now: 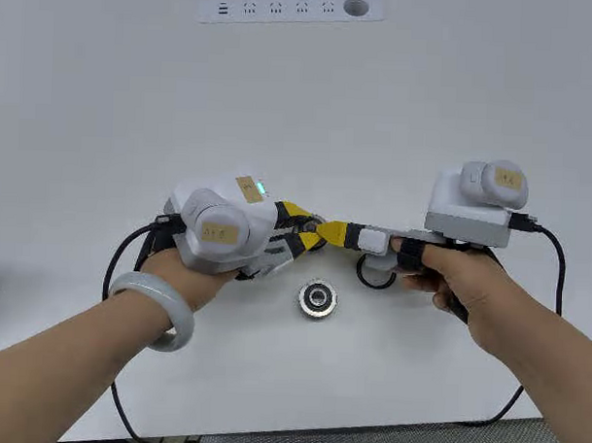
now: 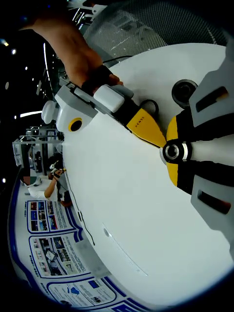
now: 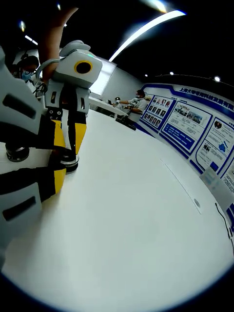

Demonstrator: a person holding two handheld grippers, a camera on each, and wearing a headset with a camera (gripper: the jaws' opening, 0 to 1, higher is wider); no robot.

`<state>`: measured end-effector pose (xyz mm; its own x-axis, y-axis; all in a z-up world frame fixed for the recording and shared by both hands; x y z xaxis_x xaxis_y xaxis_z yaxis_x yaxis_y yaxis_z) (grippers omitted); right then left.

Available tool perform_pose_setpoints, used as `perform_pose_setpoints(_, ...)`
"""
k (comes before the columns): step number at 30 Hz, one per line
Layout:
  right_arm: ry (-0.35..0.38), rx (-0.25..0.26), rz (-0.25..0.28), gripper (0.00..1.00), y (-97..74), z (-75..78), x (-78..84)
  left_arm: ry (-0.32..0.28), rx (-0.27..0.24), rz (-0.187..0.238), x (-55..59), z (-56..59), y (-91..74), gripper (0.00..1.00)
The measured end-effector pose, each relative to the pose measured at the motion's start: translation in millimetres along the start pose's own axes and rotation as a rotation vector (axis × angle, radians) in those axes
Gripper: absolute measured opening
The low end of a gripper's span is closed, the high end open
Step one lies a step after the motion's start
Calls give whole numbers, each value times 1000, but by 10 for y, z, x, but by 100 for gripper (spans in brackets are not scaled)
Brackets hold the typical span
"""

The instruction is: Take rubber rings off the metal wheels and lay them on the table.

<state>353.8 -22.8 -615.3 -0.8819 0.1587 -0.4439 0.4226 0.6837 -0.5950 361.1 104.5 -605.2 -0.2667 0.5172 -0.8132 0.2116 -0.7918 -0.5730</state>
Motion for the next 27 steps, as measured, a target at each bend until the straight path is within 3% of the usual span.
perform_pose_setpoints(9,21,-10,-11,15,34,12,-18,-1,0,1,4,-5,2,13)
perform_pose_setpoints(15,6,-6,1,6,-22,50,-26,-1,-1,2,7,-7,1,13)
perform_pose_setpoints(20,-8,1,-8,4,-10,55,-9,-1,0,3,7,-8,2,13)
perform_pose_setpoints(23,-16,6,2,5,-9,56,-17,-2,0,5,8,-8,1,13)
perform_pose_setpoints(27,-19,-4,11,13,19,21,-39,-3,-1,6,9,-7,1,13)
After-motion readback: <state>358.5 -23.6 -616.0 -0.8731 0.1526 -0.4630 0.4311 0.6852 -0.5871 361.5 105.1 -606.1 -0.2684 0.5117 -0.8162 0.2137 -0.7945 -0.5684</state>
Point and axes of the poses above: the centre of the closed fingertips' face, and the gripper's own axes: y roughly forward along the fingers, z roughly to its right, x roughly out of its underside, the point moved 8 cm from there along -y, roughly backward along the fingers, and after that the axes turned 11 degrees about x, right-handed, at the moved point
